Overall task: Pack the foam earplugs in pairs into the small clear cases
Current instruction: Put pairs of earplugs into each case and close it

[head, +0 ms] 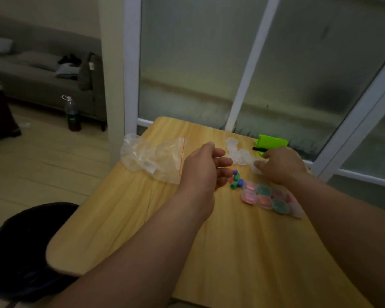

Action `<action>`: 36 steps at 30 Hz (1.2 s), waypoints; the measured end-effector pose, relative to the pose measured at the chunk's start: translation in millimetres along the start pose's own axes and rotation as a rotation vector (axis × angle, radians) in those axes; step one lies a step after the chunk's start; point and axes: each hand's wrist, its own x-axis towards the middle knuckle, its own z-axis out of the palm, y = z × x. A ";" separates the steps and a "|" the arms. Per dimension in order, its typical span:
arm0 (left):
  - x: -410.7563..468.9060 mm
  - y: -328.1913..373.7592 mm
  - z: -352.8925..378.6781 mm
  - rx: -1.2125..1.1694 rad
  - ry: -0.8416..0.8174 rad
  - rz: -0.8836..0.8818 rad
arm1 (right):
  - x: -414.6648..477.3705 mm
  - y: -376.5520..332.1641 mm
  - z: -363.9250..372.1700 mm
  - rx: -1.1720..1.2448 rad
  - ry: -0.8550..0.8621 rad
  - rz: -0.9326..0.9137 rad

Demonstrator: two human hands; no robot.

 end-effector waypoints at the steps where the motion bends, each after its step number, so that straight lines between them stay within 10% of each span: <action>1: 0.2 0.0 -0.7 0.006 -0.003 -0.001 | 2.5 -0.7 2.9 0.001 -0.006 0.006; 17: -18.5 -8.4 -7.4 0.213 -0.218 -0.035 | -120.1 -37.0 -52.4 0.721 0.325 -0.107; 36: -52.7 -9.5 -55.9 0.229 -0.445 -0.007 | -211.6 -71.3 -53.4 1.219 -0.031 -0.123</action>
